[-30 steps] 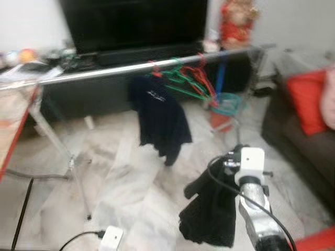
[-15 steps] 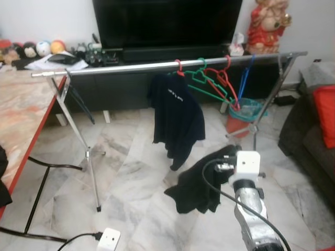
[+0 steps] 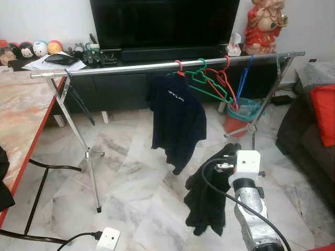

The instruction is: Hang hanger

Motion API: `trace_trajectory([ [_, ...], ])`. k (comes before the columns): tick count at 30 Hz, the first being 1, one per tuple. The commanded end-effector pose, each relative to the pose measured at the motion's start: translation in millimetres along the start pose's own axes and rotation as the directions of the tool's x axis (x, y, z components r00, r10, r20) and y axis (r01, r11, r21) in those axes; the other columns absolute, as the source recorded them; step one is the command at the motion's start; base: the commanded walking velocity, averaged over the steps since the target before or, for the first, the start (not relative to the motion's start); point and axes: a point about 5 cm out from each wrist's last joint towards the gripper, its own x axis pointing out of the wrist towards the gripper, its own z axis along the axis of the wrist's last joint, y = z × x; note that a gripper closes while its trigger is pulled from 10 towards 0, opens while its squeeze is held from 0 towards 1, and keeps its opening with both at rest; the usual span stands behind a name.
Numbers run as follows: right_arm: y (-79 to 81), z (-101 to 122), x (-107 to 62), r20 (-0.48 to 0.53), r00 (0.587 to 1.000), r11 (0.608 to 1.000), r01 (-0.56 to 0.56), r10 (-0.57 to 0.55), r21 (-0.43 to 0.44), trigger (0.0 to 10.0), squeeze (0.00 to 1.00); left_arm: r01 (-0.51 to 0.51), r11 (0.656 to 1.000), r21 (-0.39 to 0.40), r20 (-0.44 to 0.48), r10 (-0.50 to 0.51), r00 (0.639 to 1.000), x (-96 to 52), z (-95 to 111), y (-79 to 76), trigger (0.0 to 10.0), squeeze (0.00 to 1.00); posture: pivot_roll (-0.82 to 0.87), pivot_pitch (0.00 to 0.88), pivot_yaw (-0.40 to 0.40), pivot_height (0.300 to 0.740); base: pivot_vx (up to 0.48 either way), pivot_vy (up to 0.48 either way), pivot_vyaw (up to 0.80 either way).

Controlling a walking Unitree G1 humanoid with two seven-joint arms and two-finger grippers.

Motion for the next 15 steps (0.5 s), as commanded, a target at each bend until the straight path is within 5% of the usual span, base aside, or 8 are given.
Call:
trace_trajectory([
  [1, -1.3, 11.9, 5.4, 0.048, 0.999, 1.0, 0.007, -0.007, 0.004, 10.0, 0.0, 0.007, 1.0, -0.013, -0.01, -0.007, 1.0, -0.2, -1.8, 0.2, 10.0, 0.0, 0.06, 0.0, -0.007, 0.74, 0.0, 0.0, 0.0],
  [8, 0.9, 11.9, 5.4, 0.047, 0.999, 1.0, -0.002, 0.002, 0.0, 10.0, 0.0, 0.008, 1.0, -0.01, -0.013, -0.008, 1.0, -0.4, -2.5, 0.3, 10.0, 0.0, 0.05, 0.0, -0.005, 0.74, 0.0, 0.0, 0.0],
  [15, 1.8, 12.5, 6.4, 0.049, 0.999, 1.0, -0.003, 0.003, 0.002, 10.0, 0.0, 0.011, 1.0, -0.012, -0.016, -0.011, 1.0, -0.5, -3.5, 0.2, 10.0, 0.0, 0.05, 0.0, -0.005, 0.74, 0.257, 0.0, 0.0],
])
